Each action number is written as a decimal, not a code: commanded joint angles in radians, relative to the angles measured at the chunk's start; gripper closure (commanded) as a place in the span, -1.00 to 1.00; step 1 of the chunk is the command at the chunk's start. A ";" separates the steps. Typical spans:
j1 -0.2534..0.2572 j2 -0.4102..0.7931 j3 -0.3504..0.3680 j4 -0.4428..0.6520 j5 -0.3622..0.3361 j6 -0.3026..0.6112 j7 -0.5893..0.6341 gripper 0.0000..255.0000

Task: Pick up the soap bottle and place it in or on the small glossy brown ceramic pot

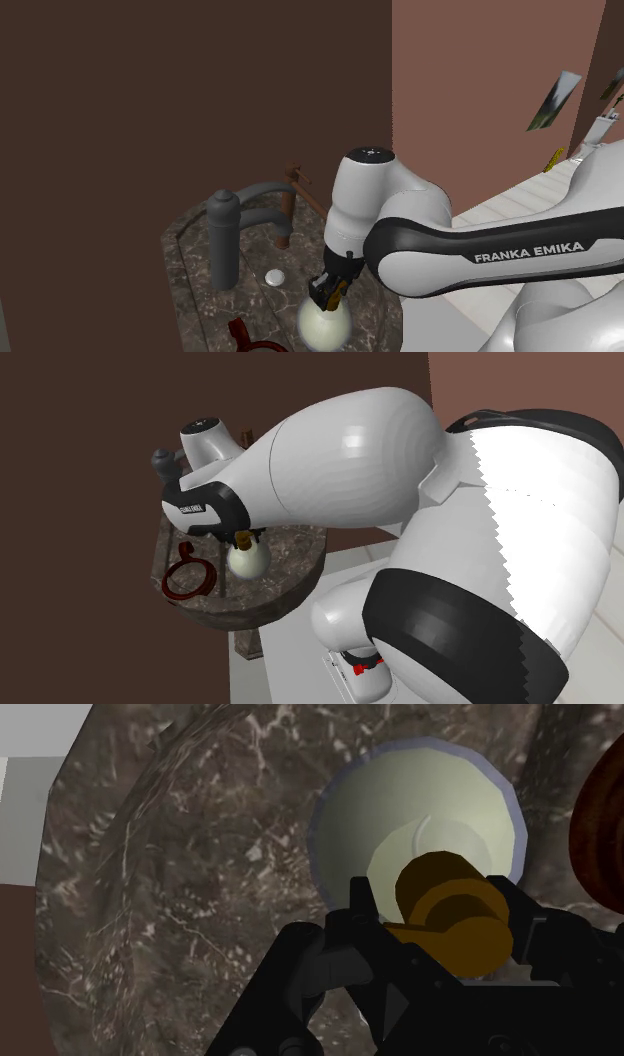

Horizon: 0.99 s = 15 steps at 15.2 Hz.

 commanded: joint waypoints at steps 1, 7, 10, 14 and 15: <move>0.000 0.000 0.000 -0.001 0.000 0.000 0.000 1.00; 0.001 -0.007 -0.003 0.007 0.000 -0.016 -0.001 1.00; 0.002 -0.030 -0.015 0.033 -0.003 -0.065 -0.004 1.00; 0.002 -0.056 -0.029 0.070 -0.008 -0.127 -0.007 1.00; 0.002 -0.062 -0.033 0.079 -0.010 -0.142 -0.007 1.00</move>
